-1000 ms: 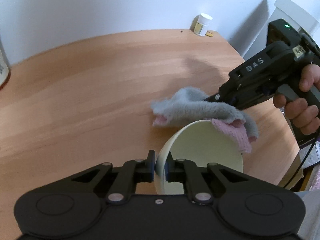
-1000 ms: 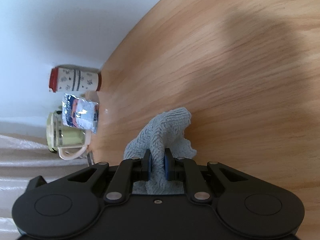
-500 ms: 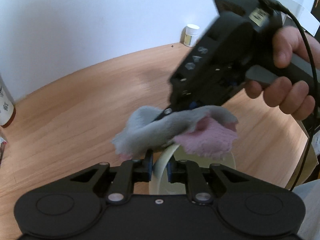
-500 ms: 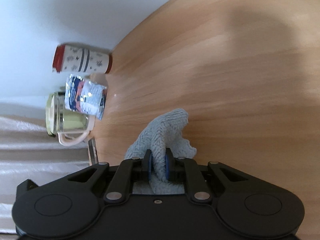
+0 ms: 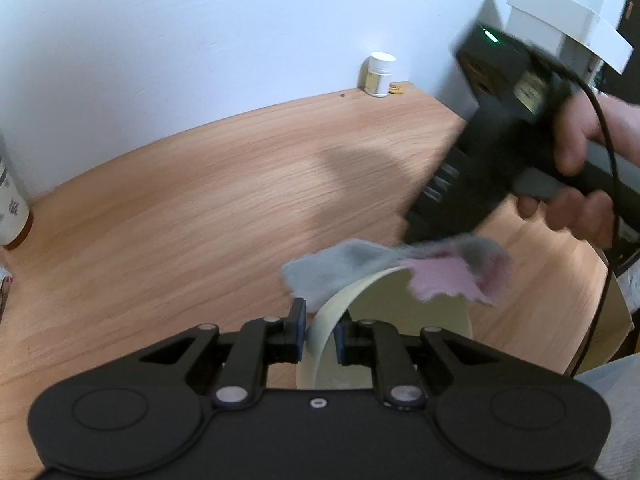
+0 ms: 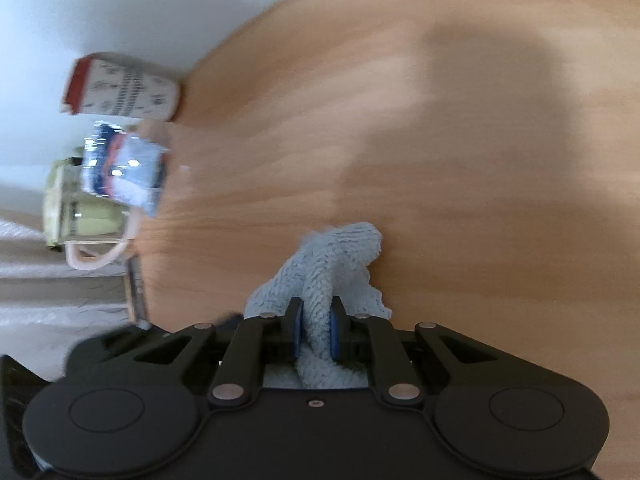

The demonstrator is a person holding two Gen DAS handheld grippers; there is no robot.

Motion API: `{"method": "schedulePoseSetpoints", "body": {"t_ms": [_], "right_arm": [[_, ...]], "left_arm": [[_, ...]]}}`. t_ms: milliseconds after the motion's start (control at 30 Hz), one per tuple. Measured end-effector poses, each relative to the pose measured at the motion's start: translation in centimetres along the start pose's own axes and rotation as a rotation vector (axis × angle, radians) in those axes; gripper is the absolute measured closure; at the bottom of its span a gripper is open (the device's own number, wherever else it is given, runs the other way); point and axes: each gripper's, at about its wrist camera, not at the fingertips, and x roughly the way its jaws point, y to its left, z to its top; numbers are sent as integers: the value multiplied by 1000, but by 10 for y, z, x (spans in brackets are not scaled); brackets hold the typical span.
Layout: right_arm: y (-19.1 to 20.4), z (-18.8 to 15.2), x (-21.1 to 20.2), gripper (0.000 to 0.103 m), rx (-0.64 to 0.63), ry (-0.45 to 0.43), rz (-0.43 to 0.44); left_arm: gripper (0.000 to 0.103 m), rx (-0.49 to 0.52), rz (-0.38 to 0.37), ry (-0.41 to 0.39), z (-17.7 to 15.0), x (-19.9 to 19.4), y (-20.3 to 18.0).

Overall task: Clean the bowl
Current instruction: 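Grip the bowl rim with the left gripper while the right gripper wipes the outer wall, then wipe the bowl's outer wall with the cloth in the right gripper, left holding rim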

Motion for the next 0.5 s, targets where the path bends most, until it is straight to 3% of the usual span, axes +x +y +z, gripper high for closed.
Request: {"method": "schedulePoseSetpoints", "body": {"t_ms": [267, 500], "right_arm": [[-23, -29, 4, 88, 120, 15, 33], [-17, -28, 5, 89, 161, -25, 68]], "left_arm": [[91, -44, -10, -17, -3, -3, 15], [91, -49, -20, -23, -11, 1, 24]]}}
